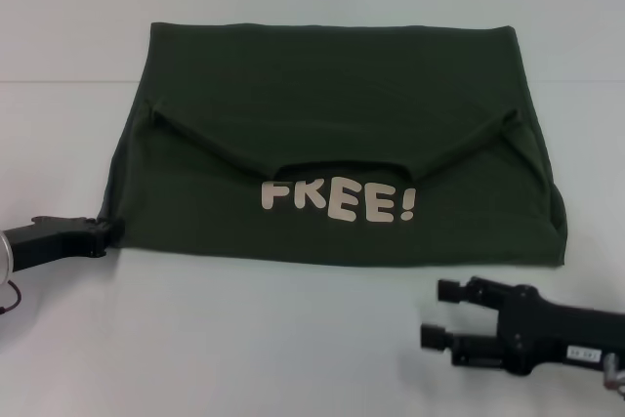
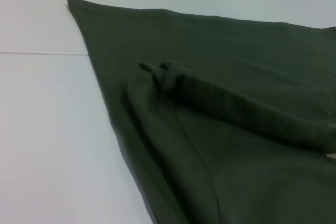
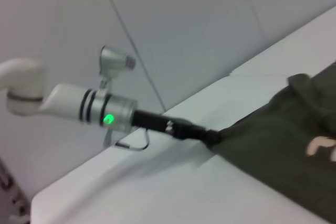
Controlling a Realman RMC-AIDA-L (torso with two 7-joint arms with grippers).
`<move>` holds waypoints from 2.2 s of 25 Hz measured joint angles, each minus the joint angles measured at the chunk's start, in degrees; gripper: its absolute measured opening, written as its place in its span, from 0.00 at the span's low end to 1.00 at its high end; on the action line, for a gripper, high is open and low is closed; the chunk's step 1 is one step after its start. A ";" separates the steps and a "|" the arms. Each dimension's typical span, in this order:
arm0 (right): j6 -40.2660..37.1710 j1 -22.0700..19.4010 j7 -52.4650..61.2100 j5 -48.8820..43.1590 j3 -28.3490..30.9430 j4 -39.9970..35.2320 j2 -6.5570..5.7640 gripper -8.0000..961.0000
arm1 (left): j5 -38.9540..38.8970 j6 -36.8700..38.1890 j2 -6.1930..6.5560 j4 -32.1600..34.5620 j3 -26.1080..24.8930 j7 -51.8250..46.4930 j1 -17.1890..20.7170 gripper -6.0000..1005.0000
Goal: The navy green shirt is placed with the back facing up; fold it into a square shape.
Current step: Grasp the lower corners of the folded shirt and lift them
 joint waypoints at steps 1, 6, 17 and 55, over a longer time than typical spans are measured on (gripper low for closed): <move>-0.05 -0.08 1.92 0.17 0.62 -0.57 -0.19 0.94 | -0.01 0.00 0.00 0.00 -0.01 0.00 0.00 0.11; 0.77 -0.43 19.94 0.07 5.14 -5.06 -2.68 0.94 | -0.31 0.32 0.01 0.00 -0.16 0.00 0.00 0.04; 6.76 0.50 59.10 -6.44 6.49 -9.10 -12.01 0.94 | -0.75 0.43 0.16 0.08 -0.22 0.00 0.18 0.04; 18.74 9.42 63.41 -15.83 2.23 -7.99 -7.34 0.60 | -0.94 -0.01 0.09 0.62 -0.29 0.00 -0.48 0.04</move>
